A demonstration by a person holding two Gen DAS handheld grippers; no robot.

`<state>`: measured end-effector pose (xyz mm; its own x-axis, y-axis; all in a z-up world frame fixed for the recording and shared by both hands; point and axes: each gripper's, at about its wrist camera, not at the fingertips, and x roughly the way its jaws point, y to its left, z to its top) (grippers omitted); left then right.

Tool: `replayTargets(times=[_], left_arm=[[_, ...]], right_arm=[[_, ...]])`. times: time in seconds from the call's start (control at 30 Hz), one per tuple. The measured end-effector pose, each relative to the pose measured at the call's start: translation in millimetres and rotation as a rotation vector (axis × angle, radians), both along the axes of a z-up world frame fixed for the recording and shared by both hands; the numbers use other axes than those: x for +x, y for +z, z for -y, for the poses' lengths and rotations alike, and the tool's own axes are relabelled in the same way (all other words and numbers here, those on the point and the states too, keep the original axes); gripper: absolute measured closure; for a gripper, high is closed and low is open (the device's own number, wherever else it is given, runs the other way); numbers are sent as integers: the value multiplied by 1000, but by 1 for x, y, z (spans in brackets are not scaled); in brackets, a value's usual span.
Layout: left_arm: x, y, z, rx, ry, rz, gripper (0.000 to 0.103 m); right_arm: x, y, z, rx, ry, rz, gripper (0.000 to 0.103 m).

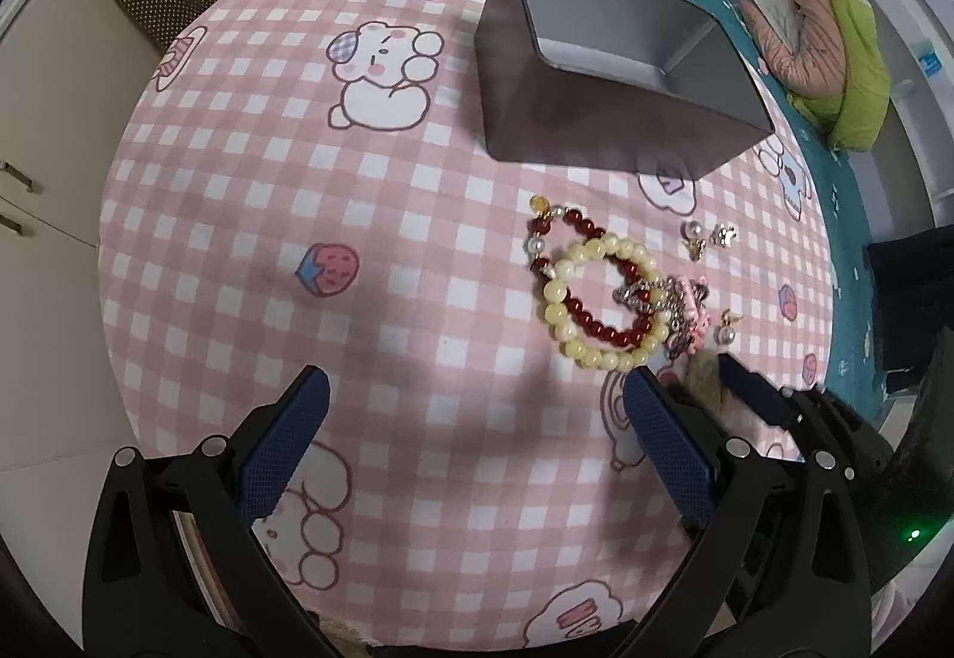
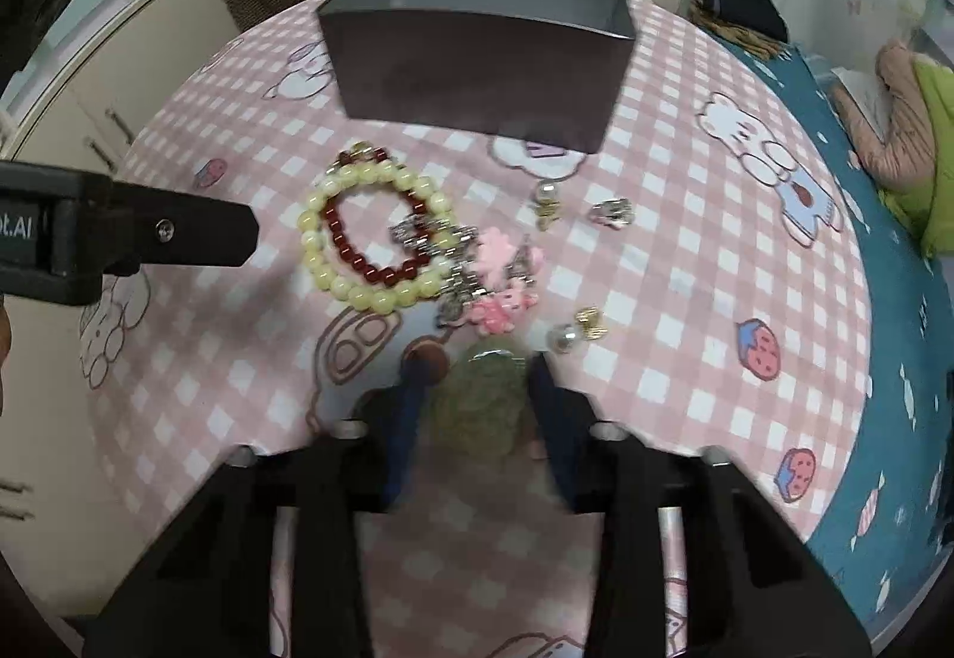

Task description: Organize jewelry

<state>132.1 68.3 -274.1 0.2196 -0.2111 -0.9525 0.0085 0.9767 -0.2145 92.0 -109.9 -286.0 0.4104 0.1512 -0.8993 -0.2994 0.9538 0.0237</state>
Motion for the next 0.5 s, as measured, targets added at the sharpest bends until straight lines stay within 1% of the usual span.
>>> replayTargets(times=[0.07, 0.17, 0.3, 0.37, 0.4, 0.5], left_arm=[[3, -1, 3, 14, -7, 4, 5], [9, -3, 7, 29, -18, 8, 6], [16, -6, 14, 46, -31, 8, 7], [18, -9, 18, 56, -34, 4, 16], [20, -12, 19, 63, -30, -8, 26], [26, -21, 22, 75, -12, -34, 29]], right_arm=[[3, 0, 6, 15, -1, -9, 77], [6, 0, 5, 8, 7, -10, 77], [8, 4, 10, 56, -30, -38, 77], [10, 8, 14, 62, -38, -32, 77], [11, 11, 17, 68, -46, -25, 77], [15, 19, 26, 88, -64, -8, 77]])
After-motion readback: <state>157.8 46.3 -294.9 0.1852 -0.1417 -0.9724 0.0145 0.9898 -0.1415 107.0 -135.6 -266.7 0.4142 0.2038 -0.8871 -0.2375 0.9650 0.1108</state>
